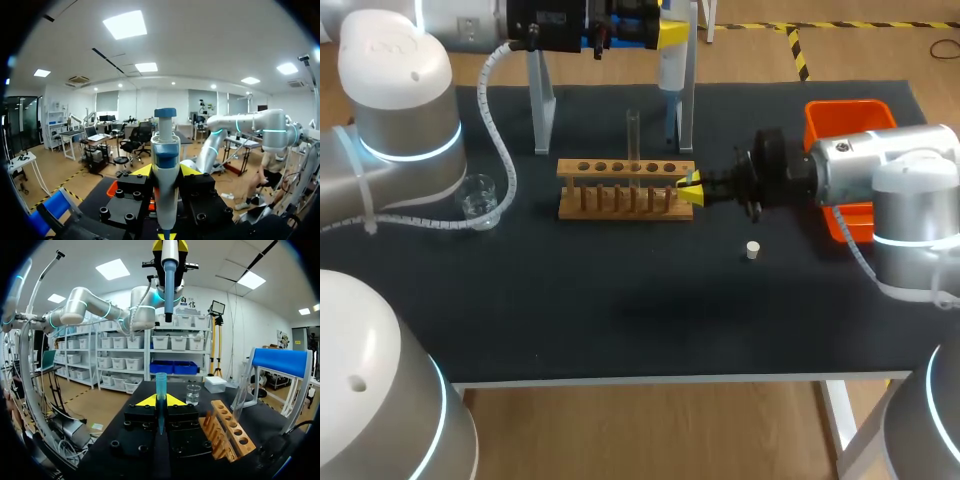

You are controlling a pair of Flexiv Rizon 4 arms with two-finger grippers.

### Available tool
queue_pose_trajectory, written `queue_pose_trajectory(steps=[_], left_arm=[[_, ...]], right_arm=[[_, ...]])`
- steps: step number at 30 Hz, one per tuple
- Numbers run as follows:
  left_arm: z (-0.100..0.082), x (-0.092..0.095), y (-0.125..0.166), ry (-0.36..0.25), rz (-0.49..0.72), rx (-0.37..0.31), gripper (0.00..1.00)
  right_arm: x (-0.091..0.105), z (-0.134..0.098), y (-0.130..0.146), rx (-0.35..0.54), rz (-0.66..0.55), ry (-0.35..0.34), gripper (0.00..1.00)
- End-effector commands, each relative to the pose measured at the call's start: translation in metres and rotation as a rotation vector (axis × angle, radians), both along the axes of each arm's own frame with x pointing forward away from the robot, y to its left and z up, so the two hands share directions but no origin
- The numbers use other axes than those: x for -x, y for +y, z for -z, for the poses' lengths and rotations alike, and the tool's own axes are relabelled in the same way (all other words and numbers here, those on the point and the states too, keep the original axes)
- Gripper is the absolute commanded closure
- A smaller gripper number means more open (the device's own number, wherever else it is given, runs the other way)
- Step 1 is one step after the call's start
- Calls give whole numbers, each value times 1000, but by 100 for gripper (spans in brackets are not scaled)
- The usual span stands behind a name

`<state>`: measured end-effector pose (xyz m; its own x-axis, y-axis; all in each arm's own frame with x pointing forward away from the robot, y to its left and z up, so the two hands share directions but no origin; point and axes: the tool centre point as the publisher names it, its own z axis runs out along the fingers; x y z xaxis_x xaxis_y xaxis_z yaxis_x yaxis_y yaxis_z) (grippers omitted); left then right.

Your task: Invert the test tube, pick up the pipette, mount the tip to pipette, aspirate from beaker and dispense into the tube, eject the tip, return the pipette, and cap with the stopper.

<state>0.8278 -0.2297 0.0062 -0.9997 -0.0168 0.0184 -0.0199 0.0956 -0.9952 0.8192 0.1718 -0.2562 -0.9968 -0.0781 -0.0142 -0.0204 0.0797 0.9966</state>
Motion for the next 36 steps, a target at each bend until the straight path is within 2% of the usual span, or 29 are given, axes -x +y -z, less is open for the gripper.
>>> queue_pose_trajectory(steps=[1, 24, 36], left_arm=[[1, 0, -1, 1, 1, 4, 100], [1, 0, -2, 9, 8, 3, 100], [1, 0, -2, 9, 8, 3, 100]], right_arm=[[-1, 1, 1, 0, 0, -2, 100], [-10, -5, 6, 19, 7, -36, 100], [-13, -12, 14, -6, 17, -44, 100]])
